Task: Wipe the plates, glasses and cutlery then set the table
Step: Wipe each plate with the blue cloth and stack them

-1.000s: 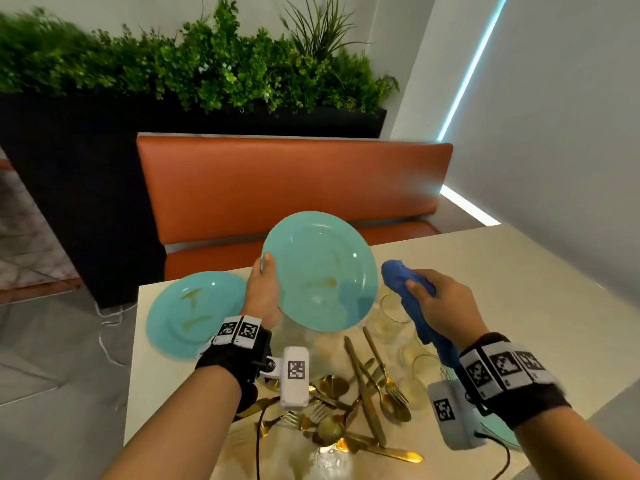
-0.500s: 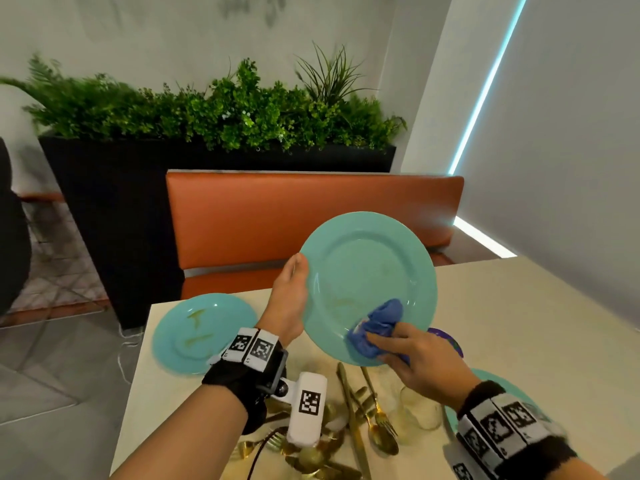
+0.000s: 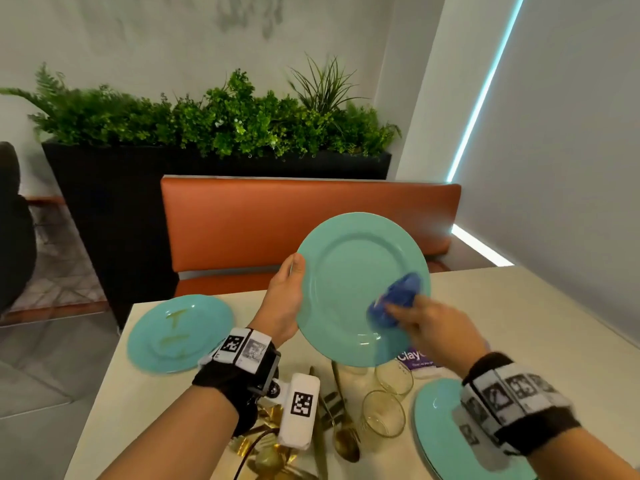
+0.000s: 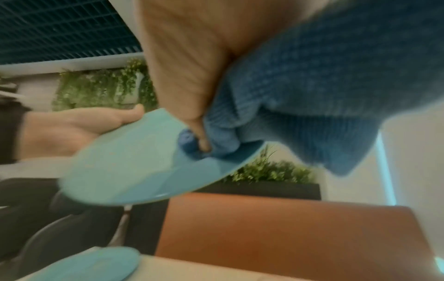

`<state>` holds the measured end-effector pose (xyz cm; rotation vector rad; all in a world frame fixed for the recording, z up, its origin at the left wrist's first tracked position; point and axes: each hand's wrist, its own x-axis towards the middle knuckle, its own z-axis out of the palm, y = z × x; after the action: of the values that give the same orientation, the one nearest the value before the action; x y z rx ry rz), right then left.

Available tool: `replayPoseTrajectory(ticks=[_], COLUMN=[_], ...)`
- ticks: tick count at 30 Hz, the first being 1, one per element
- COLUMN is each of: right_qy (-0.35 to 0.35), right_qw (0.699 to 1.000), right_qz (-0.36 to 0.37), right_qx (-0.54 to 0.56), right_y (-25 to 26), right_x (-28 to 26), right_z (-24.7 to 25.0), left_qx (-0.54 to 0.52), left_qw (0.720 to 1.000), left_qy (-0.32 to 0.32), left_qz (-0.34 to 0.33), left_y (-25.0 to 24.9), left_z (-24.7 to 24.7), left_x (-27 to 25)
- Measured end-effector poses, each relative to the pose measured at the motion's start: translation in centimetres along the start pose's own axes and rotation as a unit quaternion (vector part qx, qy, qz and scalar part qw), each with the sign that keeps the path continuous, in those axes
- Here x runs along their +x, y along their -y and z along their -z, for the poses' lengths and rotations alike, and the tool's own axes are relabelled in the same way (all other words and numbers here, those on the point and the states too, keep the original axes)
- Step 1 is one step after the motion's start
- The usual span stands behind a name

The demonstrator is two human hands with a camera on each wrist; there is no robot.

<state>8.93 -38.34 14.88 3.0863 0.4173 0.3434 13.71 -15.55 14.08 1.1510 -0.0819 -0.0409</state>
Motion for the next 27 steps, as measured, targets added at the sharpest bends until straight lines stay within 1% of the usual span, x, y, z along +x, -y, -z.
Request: replayPoseTrajectory(ticks=[1, 2, 3, 4, 5, 6, 7, 8, 9, 10, 11, 12, 13, 14, 15, 16, 17, 19, 20, 21, 23, 24, 25, 26, 27], right_qy=[-0.101, -0.173, -0.216, -0.212, -0.187, -0.154, -0.096, -0.016, 0.052, 0.077, 0.072, 0.023, -0.060, -0.133, -0.156, -0.145, -0.119, -0.070, -0.027, 0.019, 0.099, 0.105, 0.083, 0.011, -0.066], right_qw=[0.994, 0.979, 0.966, 0.966, 0.973, 0.982, 0.989, 0.992, 0.992, 0.993, 0.996, 1.000, 0.994, 0.980, 0.971, 0.972, 0.978, 0.988, 0.991, 0.991, 0.987, 0.990, 0.994, 0.999, 0.997], right_qz=[-0.048, -0.093, -0.114, -0.107, -0.068, -0.005, 0.052, 0.088, 0.097, 0.079, 0.043, -0.014, -0.078, -0.127, -0.150, -0.147, -0.121, -0.022, 0.027, 0.067, 0.090, 0.080, 0.062, 0.032, -0.034], right_qx=[0.017, 0.054, 0.078, 0.102, 0.112, 0.106, 0.102, 0.091, 0.066, 0.034, 0.007, 0.007, 0.036, 0.076, 0.102, 0.112, 0.122, 0.133, 0.126, 0.114, 0.083, 0.056, 0.015, -0.014, -0.014], right_y=[-0.5, -0.5, 0.0, 1.0, 2.1, 2.8, 3.2, 3.1, 2.4, 1.5, 0.7, 0.2, 0.1, 0.7, 1.7, 3.3, 5.2, 8.4, 9.2, 9.2, 7.4, 6.1, 4.8, 3.8, 3.3], right_x=[0.8, 1.5, 2.2, 2.5, 2.6, 2.2, 1.5, 0.6, 0.0, 0.1, 0.6, 1.4, 2.3, 3.1, 4.0, 4.7, 4.9, 3.9, 2.8, 1.6, 0.0, -0.3, 0.1, 0.8, 1.6], right_z=[0.5, 0.7, 0.8, 0.6, -0.1, -0.8, -1.5, -1.8, -1.5, -1.2, -0.6, 0.1, 0.9, 1.3, 1.4, 1.4, 1.1, -0.4, -1.4, -2.2, -2.8, -2.6, -2.4, -1.8, -1.0], left_qx=[0.001, 0.004, 0.008, 0.011, 0.010, 0.006, 0.004, 0.005, 0.005, 0.004, 0.001, 0.000, -0.001, 0.003, 0.012, 0.023, 0.031, 0.036, 0.033, 0.032, 0.039, 0.040, 0.040, 0.036, 0.029], left_qw=[1.000, 1.000, 1.000, 1.000, 1.000, 1.000, 1.000, 1.000, 1.000, 1.000, 1.000, 1.000, 1.000, 1.000, 1.000, 0.999, 0.999, 0.998, 0.999, 0.999, 0.998, 0.998, 0.998, 0.998, 0.998], left_qy=[0.000, 0.000, 0.001, 0.002, 0.001, -0.001, -0.006, -0.012, -0.017, -0.017, -0.012, -0.005, 0.006, 0.016, 0.026, 0.034, 0.039, 0.039, 0.033, 0.027, 0.025, 0.028, 0.031, 0.036, 0.043], left_qz=[0.004, 0.005, 0.003, -0.002, -0.006, -0.012, -0.017, -0.021, -0.023, -0.026, -0.025, -0.021, -0.017, -0.014, -0.012, -0.011, -0.011, -0.020, -0.026, -0.033, -0.039, -0.036, -0.034, -0.033, -0.030], left_y=[0.2, 0.3, 0.3, 0.2, 0.1, -0.1, -0.2, -0.4, -0.6, -0.7, -0.8, -0.7, -0.6, -0.5, -0.5, -0.5, -0.5, -0.7, -0.8, -1.0, -1.4, -1.6, -1.6, -1.7, -1.7], left_z=[-0.2, -0.7, -1.2, -1.7, -2.0, -2.0, -1.8, -1.4, -0.9, -0.4, 0.0, 0.2, 0.2, 0.0, -0.4, -0.8, -1.1, -0.8, -0.2, 0.6, 2.3, 2.9, 3.3, 3.6, 3.6], left_x=[-0.1, -0.2, -0.2, -0.2, -0.1, 0.1, 0.2, 0.2, 0.1, 0.1, 0.1, 0.0, -0.1, -0.1, -0.2, -0.1, -0.1, 0.0, 0.1, 0.2, 0.3, 0.3, 0.3, 0.4, 0.5])
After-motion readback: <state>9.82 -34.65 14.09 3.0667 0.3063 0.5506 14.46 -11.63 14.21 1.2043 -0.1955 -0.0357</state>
